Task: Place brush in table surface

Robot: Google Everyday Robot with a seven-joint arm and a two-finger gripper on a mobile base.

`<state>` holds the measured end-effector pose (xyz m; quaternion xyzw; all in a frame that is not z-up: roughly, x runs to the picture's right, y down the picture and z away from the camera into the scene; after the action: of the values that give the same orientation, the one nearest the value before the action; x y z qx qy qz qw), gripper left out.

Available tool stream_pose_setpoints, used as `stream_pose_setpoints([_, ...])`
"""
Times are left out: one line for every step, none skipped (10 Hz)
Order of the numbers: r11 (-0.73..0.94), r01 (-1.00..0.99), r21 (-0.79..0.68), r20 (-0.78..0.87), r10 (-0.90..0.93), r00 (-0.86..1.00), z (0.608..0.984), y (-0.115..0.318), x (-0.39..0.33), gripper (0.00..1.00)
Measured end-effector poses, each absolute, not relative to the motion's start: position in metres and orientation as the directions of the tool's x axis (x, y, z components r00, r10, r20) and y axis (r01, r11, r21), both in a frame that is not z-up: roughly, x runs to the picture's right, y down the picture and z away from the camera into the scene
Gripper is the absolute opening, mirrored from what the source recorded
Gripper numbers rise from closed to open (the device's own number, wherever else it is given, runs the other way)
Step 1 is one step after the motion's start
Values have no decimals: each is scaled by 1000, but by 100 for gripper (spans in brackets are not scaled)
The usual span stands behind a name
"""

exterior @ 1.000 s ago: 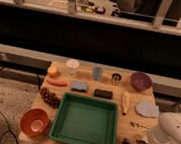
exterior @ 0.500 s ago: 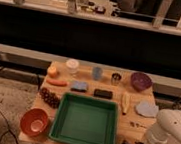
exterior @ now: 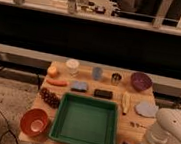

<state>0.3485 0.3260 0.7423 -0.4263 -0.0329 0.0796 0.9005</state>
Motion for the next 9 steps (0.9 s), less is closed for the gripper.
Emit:
stream_pose_setpoints([635, -118, -764, -7, 175, 985, 738, 324, 349, 0])
stream_pose_setpoints([657, -121, -744, -2, 178, 984, 732, 318, 350, 0])
stream_pose_setpoints([671, -123, -731, 0, 181, 983, 726, 313, 351, 0])
stream_pose_setpoints([687, -130, -715, 3, 189, 982, 721, 308, 355, 0])
stream_pose_setpoints([694, -133, -708, 6, 194, 981, 717, 306, 358, 0])
stream_pose_setpoints([706, -134, -696, 16, 202, 979, 711, 299, 361, 0])
stream_pose_setpoints([724, -138, -676, 28, 212, 977, 704, 287, 364, 0])
stream_pose_setpoints([733, -142, -665, 34, 219, 975, 695, 281, 368, 0])
stream_pose_setpoints([753, -141, -643, 51, 225, 973, 680, 268, 371, 0])
